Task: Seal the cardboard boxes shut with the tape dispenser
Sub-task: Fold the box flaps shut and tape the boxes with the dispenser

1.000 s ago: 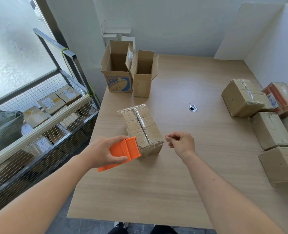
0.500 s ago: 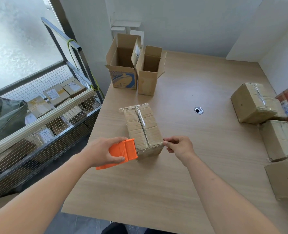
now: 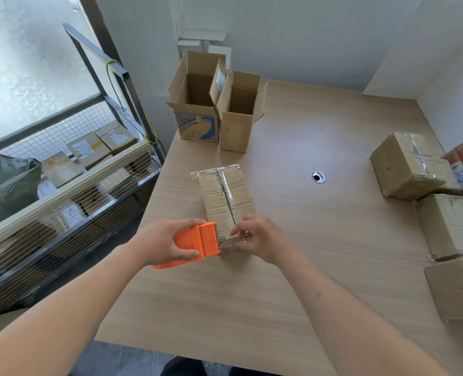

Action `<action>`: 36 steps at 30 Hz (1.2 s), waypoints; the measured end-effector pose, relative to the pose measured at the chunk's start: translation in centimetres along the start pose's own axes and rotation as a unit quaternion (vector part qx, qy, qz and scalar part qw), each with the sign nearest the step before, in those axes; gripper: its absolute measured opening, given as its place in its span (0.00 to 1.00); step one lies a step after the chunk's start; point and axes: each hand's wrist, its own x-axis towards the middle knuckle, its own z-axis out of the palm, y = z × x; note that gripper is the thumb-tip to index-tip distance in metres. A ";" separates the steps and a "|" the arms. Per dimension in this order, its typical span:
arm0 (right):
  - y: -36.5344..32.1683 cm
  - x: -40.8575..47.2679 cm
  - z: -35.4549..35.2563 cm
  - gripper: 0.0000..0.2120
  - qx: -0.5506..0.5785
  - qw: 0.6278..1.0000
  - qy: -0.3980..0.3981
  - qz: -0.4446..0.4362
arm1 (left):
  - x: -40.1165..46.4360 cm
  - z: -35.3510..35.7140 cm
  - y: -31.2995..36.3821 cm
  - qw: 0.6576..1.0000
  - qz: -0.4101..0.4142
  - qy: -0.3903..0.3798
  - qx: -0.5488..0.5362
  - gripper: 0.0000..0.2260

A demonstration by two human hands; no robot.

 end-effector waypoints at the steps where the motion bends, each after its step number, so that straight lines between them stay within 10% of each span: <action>1: -0.3 0.2 0.6 0.10 -0.021 1.000 -0.004 -0.002 | 0.0 0.1 0.0 1.000 -0.001 0.001 -0.003 0.35; 10: -0.1 0.3 2.0 0.08 0.001 0.998 0.036 0.051 | -2.3 1.3 -1.5 0.993 -0.008 0.004 -0.120 0.34; 36: -5.4 2.3 4.3 0.29 -0.222 0.951 -0.065 0.206 | 2.4 1.1 4.2 0.977 -0.191 -0.050 0.084 0.22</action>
